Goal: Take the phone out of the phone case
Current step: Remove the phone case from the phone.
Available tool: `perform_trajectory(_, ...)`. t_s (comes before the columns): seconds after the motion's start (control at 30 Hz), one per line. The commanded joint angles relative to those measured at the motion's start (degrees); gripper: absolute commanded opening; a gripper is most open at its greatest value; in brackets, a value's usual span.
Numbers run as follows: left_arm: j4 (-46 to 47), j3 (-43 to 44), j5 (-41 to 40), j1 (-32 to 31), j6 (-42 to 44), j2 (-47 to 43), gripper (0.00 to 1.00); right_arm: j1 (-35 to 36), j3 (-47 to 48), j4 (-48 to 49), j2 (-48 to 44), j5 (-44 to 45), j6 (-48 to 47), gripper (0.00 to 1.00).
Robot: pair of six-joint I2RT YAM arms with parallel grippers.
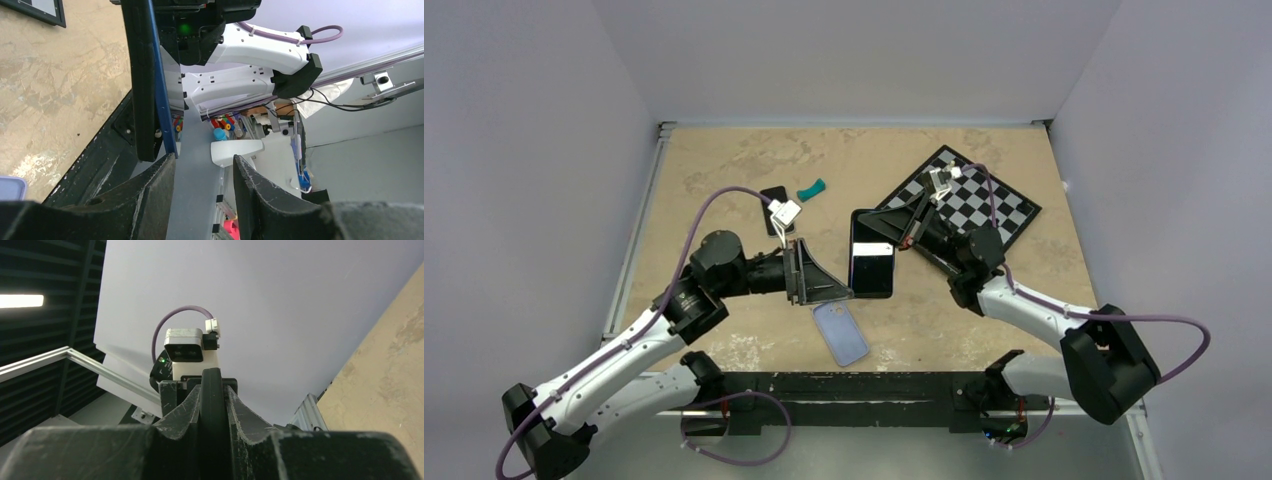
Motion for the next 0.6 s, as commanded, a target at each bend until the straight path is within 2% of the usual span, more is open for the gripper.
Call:
perform_trajectory(0.0, 0.8, -0.6, -0.7, -0.8, -0.5, 0.7, 0.50, -0.1, 3.5, 3.6, -2.3, 1.8, 0.2, 0.00)
perform_trajectory(0.4, 4.7, 0.8, -1.6, -0.9, 0.5, 5.6, 0.50, 0.4, 3.1, 2.8, -2.7, 2.2, -0.7, 0.00)
perform_trajectory(0.57, 7.4, 3.1, -2.9, -1.0, 1.4, 9.1, 0.43, 1.6, 2.9, 1.4, -3.0, 2.4, -2.4, 0.00)
